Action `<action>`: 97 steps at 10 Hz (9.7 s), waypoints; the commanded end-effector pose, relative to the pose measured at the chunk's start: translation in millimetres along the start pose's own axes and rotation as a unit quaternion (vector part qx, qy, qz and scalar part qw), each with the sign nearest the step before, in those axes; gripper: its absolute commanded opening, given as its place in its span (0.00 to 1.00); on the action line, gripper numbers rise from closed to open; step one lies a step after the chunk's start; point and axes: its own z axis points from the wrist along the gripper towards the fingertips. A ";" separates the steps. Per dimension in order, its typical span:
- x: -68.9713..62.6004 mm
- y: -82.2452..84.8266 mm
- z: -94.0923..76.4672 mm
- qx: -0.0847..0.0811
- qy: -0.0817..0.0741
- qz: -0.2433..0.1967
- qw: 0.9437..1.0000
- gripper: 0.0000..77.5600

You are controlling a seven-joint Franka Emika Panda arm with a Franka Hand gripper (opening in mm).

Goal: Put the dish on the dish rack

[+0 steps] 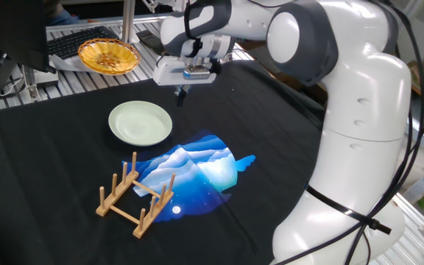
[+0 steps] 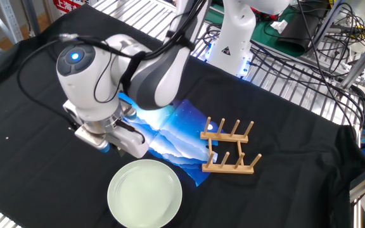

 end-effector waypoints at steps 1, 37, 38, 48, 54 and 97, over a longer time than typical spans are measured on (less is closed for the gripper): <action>-4.8 -7.3 16.4 -0.019 -0.009 0.000 1.000 0.00; -6.9 -0.2 63.2 -0.135 -0.004 0.046 0.990 1.00; -6.6 3.5 63.4 -0.139 -0.004 0.050 0.989 1.00; -10.6 14.2 68.1 -0.186 -0.011 0.062 0.980 1.00; -14.4 15.2 67.0 -0.201 -0.021 0.060 0.978 1.00; 18.0 20.4 -75.8 0.047 0.018 0.078 0.996 0.01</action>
